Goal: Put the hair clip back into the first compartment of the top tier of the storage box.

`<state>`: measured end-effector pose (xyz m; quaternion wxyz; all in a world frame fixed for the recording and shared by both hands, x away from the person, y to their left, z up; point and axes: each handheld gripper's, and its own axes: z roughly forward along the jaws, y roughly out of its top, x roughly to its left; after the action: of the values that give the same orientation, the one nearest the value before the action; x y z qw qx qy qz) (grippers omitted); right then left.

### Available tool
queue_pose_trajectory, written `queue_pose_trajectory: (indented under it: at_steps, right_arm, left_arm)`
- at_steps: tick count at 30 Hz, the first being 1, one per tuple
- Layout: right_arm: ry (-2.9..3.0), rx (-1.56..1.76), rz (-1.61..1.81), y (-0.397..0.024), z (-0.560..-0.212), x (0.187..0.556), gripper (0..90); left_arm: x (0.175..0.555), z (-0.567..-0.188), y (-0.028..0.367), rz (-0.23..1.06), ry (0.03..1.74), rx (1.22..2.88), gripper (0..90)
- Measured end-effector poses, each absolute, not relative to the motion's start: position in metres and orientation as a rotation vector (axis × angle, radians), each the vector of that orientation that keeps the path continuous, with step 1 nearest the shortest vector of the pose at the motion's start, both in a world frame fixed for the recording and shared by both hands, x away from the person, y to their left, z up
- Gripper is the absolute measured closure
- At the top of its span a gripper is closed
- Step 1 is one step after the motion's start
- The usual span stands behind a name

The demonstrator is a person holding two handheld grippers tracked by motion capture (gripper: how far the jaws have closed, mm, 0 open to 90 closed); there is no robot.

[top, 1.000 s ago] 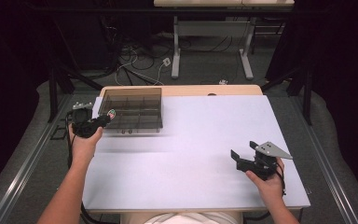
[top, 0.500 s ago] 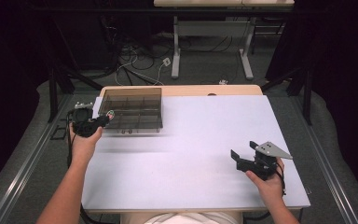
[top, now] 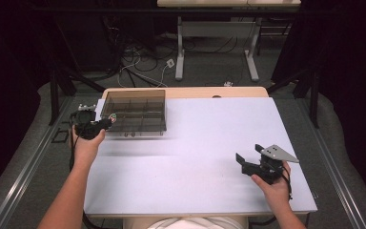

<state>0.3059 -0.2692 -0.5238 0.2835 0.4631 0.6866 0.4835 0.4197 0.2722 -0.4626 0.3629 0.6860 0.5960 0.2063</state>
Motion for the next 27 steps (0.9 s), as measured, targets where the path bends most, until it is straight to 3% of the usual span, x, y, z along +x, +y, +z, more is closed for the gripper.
queue_pose_trajectory:
  at_steps: [8,27]
  right_arm:
    - [1.837,1.238,1.296,-0.2692,-0.5241,0.3066,15.7]
    - [1.837,1.247,1.307,-0.2716,-0.5277,0.3119,15.7]
  left_arm:
    - [0.4222,-0.4641,0.271,0.525,1.544,1.775,76.6]
    - [0.4278,-0.4682,0.278,0.546,1.556,1.719,48.4]
